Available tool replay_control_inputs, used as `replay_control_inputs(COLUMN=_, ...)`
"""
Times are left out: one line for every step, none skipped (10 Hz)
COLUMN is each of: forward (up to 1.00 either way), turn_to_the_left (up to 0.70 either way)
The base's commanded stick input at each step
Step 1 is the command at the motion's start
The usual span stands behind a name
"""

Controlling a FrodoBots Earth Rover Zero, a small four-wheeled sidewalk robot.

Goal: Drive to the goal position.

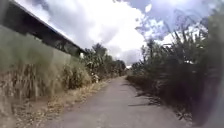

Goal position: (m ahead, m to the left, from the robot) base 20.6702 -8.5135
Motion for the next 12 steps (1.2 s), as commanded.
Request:
replay_control_inputs(forward=0.7, turn_to_the_left=-0.1)
replay_control_inputs(forward=0.7, turn_to_the_left=-0.1)
replay_control_inputs(forward=0.7, turn_to_the_left=0.0)
replay_control_inputs(forward=0.7, turn_to_the_left=0.0)
replay_control_inputs(forward=0.7, turn_to_the_left=0.0)
replay_control_inputs(forward=0.7, turn_to_the_left=-0.07)
replay_control_inputs(forward=0.7, turn_to_the_left=-0.1)
replay_control_inputs(forward=0.7, turn_to_the_left=-0.06)
replay_control_inputs(forward=0.7, turn_to_the_left=-0.06)
replay_control_inputs(forward=0.7, turn_to_the_left=-0.05)
replay_control_inputs(forward=0.7, turn_to_the_left=-0.1)
replay_control_inputs(forward=0.7, turn_to_the_left=-0.08)
